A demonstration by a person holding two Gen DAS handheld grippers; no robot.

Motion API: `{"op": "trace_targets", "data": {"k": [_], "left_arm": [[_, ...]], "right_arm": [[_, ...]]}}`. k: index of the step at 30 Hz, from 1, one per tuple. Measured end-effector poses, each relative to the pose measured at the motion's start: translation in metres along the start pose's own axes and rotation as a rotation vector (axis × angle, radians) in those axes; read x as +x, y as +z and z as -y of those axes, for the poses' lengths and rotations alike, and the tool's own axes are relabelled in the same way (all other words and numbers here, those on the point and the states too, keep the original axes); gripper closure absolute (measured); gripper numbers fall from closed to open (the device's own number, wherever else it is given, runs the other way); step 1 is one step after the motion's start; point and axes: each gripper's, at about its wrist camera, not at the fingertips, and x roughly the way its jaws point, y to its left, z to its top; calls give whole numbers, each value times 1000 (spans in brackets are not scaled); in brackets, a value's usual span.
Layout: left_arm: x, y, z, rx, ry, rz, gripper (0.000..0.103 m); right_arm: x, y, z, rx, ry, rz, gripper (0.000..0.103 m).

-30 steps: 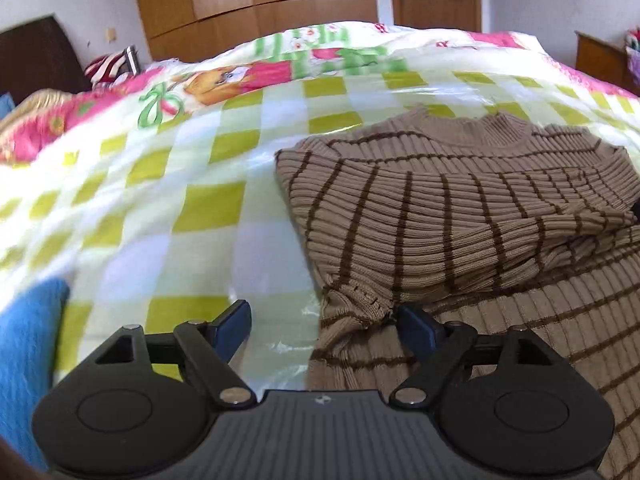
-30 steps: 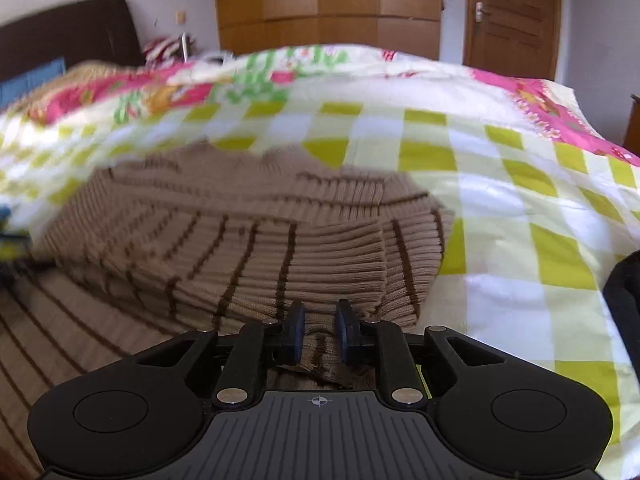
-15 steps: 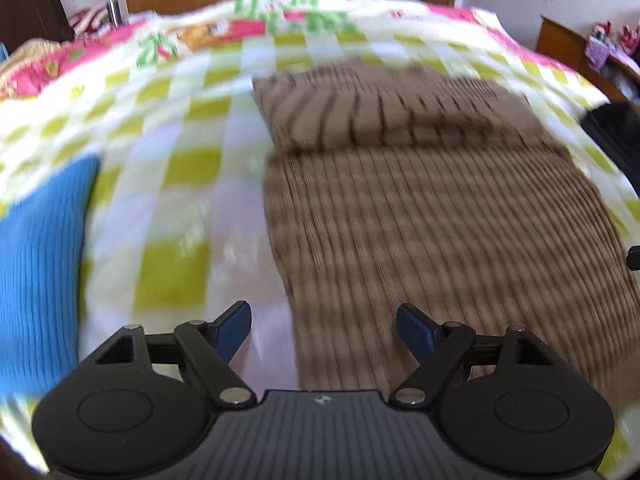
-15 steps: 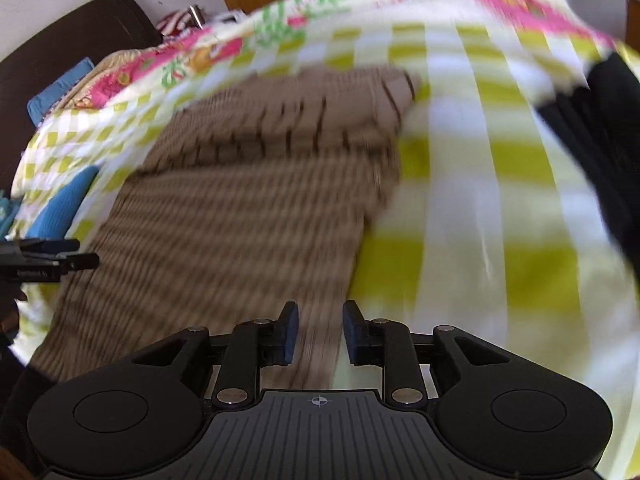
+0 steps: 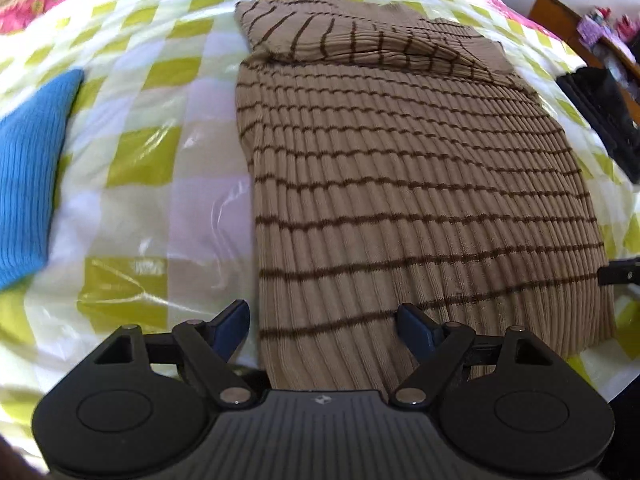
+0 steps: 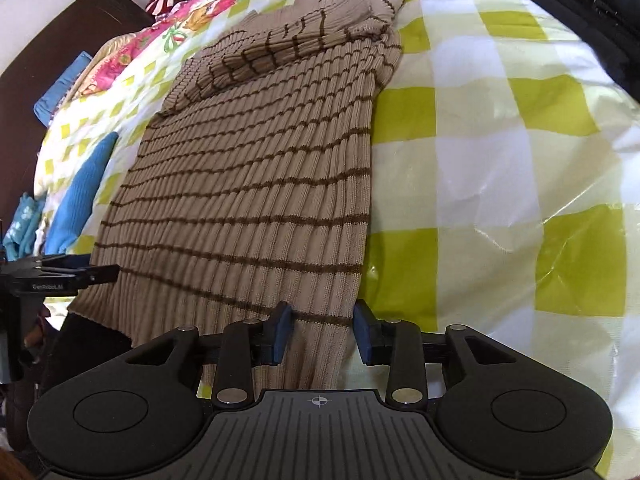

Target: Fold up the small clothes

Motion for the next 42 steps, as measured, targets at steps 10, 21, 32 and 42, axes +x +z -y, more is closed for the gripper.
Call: {"op": "trace_targets", "data": {"k": [10, 21, 32, 42], "left_arm": [[-8, -1, -10, -97, -122, -19, 76], [-38, 41, -23, -213, -307, 146, 81], [-11, 172, -51, -248, -439, 347, 81], [106, 259, -107, -533, -329, 308, 73]], "right_arm": [[-2, 3, 6, 136, 183, -26, 94], [-44, 41, 1, 264, 432, 218, 96], [-28, 154, 7, 272, 459, 439, 97], [62, 277, 51, 416, 243, 496, 92]]}}
